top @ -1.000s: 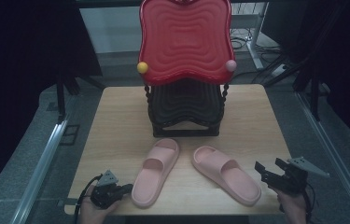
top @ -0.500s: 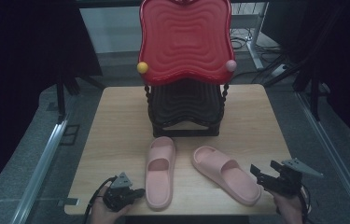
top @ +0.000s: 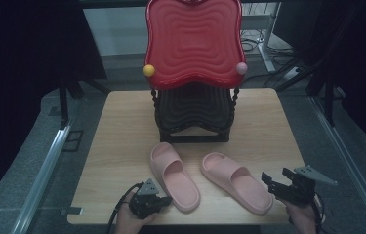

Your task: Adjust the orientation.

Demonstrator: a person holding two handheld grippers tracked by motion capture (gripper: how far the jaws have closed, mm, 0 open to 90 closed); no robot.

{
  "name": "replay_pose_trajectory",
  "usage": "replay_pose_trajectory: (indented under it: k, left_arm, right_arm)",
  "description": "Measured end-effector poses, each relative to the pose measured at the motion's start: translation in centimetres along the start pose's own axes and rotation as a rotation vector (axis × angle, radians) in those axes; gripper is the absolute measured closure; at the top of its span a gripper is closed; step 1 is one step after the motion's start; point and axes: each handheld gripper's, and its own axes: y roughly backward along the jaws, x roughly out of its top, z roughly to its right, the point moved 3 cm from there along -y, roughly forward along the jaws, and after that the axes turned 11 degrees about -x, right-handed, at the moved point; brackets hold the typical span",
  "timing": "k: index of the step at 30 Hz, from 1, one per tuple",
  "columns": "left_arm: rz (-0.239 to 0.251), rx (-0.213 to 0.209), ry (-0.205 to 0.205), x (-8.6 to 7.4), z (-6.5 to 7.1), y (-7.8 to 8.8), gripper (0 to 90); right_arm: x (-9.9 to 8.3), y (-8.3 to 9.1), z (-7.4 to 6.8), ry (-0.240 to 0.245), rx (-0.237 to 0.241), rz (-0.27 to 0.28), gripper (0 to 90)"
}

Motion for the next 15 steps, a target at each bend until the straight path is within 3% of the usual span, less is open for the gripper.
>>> replay_pose_trajectory:
  k: [3,7,12,15]
  left_arm:
    - [0.015,0.001,-0.017,0.4,0.2,0.8,89.8]
    - [0.107,0.014,-0.002,1.4,-0.6,3.9,87.9]
    - [0.216,0.062,-0.006,3.1,-1.7,7.1,84.4]
    - [0.275,0.127,-0.017,4.0,-2.6,8.3,69.4]
  right_arm:
    - [0.1,0.2,-0.1,-0.003,0.003,0.001,13.0]
    - [0.3,0.6,-0.7,0.045,0.032,0.005,13.0]
    - [0.2,0.6,-1.1,0.073,0.027,0.002,13.0]
    - [0.2,0.6,-1.4,0.073,0.03,0.005,13.0]
